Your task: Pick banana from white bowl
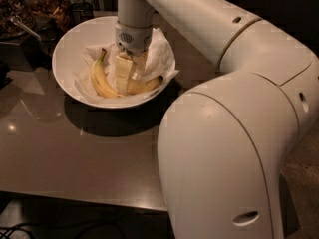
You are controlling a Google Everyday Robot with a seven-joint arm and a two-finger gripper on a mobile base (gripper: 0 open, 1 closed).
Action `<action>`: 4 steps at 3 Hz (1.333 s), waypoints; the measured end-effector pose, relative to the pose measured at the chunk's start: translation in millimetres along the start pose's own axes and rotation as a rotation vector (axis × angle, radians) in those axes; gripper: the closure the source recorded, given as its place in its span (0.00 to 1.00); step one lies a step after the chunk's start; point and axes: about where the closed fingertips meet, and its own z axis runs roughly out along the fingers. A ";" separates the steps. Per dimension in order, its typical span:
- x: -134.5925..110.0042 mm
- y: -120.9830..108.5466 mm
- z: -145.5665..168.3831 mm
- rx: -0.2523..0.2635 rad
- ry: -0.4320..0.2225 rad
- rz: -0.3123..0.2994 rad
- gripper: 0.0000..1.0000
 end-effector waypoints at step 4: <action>5.0 9.8 7.2 -0.024 0.022 -0.005 0.97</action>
Offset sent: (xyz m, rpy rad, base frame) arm -0.0750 -0.0337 -0.0031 -0.1513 0.1727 0.0717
